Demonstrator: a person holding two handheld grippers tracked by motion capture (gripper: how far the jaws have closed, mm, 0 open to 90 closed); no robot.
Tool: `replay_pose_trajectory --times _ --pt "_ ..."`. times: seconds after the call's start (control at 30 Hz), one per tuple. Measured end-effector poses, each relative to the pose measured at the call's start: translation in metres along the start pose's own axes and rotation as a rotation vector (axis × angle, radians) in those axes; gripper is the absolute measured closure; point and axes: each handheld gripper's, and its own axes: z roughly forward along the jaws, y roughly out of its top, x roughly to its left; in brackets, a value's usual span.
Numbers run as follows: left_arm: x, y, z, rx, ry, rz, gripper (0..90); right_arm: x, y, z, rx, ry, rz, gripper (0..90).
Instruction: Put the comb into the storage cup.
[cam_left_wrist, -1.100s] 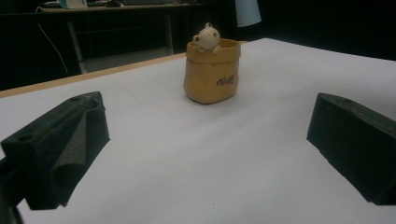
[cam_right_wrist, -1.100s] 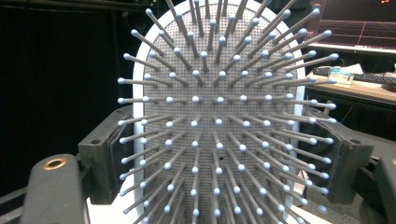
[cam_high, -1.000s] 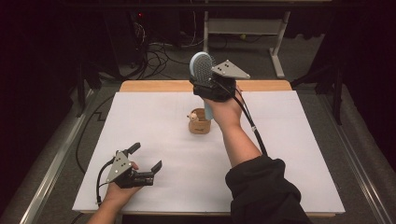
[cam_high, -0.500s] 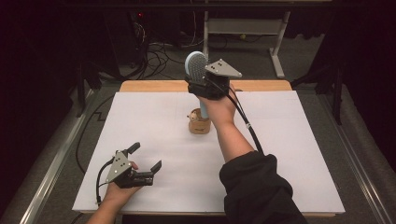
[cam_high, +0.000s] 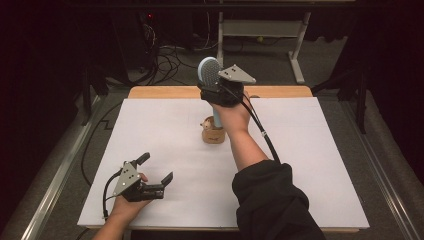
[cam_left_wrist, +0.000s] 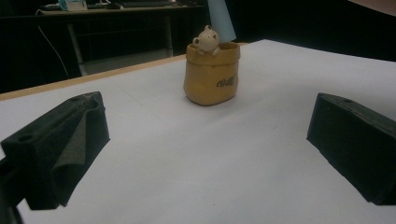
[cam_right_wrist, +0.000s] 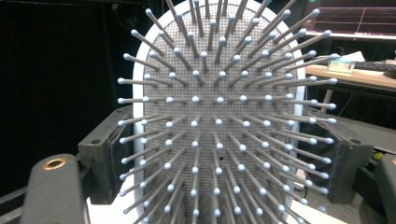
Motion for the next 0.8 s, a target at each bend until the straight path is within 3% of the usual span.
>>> replay_pose_trajectory --times 0.33,0.47,0.5,0.8 --pt "-0.003 0.0 -0.001 -0.008 0.008 -0.035 0.1 0.002 -0.007 0.007 0.005 -0.005 0.006 20.5" --pt "-0.003 0.001 -0.001 -0.006 0.007 -0.026 0.1 0.001 -0.01 0.011 0.01 -0.009 0.013 20.5" --pt "-0.002 0.001 -0.001 -0.004 -0.003 -0.007 0.1 0.001 -0.011 0.011 0.016 -0.011 0.012 20.5" --pt "-0.001 0.001 -0.001 -0.002 0.003 -0.009 0.1 0.003 -0.018 0.016 0.032 -0.013 0.007 20.4"
